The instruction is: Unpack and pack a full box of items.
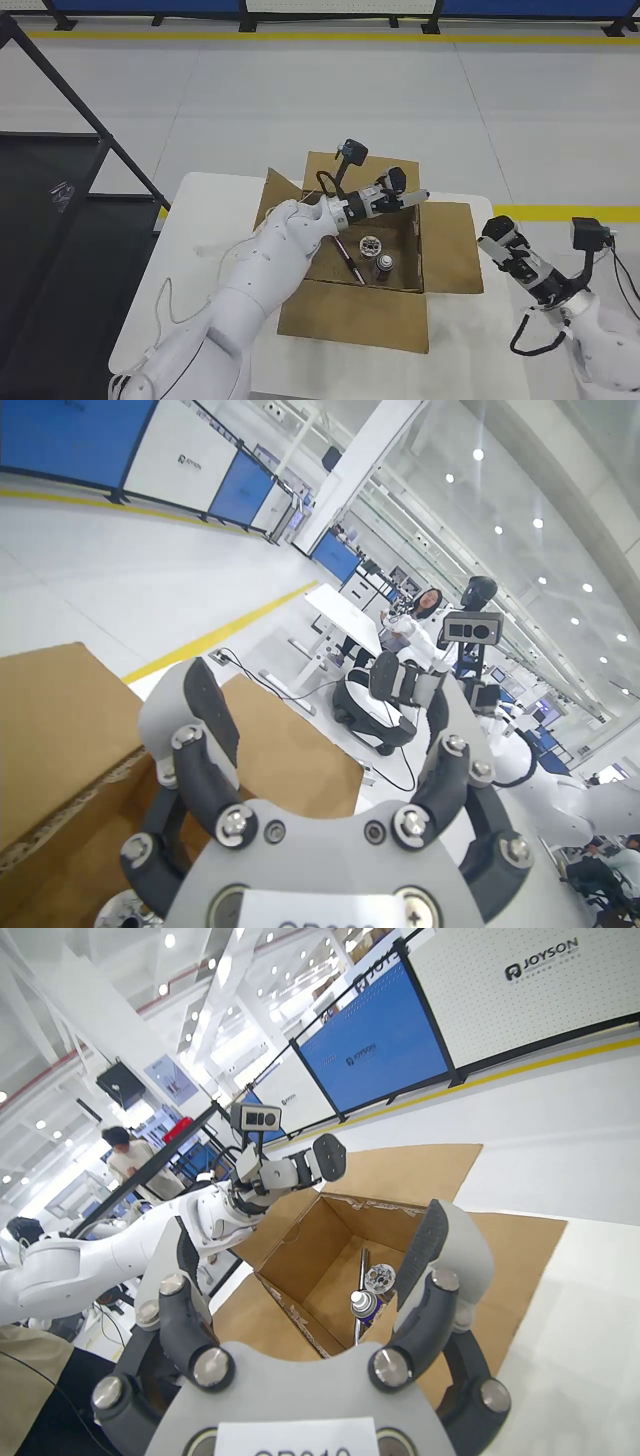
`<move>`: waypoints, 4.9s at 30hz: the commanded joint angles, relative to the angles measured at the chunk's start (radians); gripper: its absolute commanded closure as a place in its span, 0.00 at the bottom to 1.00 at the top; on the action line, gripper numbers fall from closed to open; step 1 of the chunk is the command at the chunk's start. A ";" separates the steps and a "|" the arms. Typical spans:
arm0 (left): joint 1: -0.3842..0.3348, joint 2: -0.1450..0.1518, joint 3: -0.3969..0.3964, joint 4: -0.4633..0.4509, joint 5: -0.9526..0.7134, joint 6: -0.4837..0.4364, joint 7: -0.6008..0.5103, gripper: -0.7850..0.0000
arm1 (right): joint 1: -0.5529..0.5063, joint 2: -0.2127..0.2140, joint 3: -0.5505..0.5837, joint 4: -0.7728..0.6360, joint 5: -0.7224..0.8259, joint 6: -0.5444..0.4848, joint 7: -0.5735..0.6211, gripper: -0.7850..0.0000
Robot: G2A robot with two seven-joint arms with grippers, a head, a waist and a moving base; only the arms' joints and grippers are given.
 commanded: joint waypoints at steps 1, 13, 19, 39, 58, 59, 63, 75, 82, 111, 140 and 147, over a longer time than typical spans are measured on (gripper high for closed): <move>0.024 0.036 -0.027 -0.056 0.026 0.000 0.023 0.00 | 0.025 -0.003 -0.046 -0.010 -0.045 0.041 -0.010 0.00; 0.591 0.288 -0.459 -1.072 0.136 0.323 -0.237 0.00 | 0.043 -0.007 -0.079 -0.013 -0.057 0.087 -0.035 0.00; 0.791 0.334 -0.623 -1.368 0.068 0.417 -0.398 0.00 | 0.090 -0.003 -0.196 -0.116 -0.309 0.093 0.054 0.00; 1.067 0.393 -0.905 -1.503 0.007 0.360 -0.370 0.00 | 0.612 -0.094 -0.803 0.250 -0.708 0.318 0.546 0.00; 1.067 0.393 -0.905 -1.503 0.007 0.360 -0.370 0.00 | 0.742 -0.146 -0.912 0.461 -0.754 0.410 0.687 0.15; 1.067 0.393 -0.905 -1.503 0.007 0.360 -0.370 0.00 | 0.742 -0.148 -0.912 0.474 -0.753 0.415 0.679 0.21; 1.067 0.393 -0.905 -1.503 0.007 0.360 -0.370 0.00 | 0.748 -0.154 -0.912 0.523 -0.738 0.407 0.660 0.24; 1.067 0.393 -0.905 -1.503 0.007 0.360 -0.370 0.00 | 0.758 -0.158 -0.889 0.499 -0.735 0.396 0.657 1.00; 1.067 0.393 -0.905 -1.503 0.007 0.360 -0.370 0.00 | 0.657 -0.104 -0.742 0.131 -0.789 0.411 0.825 1.00; 1.067 0.393 -0.905 -1.503 0.007 0.360 -0.370 0.00 | 0.466 -0.019 -0.275 0.004 -1.004 0.469 0.951 1.00; 1.067 0.393 -0.905 -1.503 0.007 0.360 -0.370 0.00 | 0.498 -0.013 -0.286 0.292 -0.937 0.482 0.729 1.00; 1.067 0.393 -0.905 -1.503 0.007 0.360 -0.370 0.00 | 0.462 -0.007 -0.272 0.357 -0.960 0.477 0.625 1.00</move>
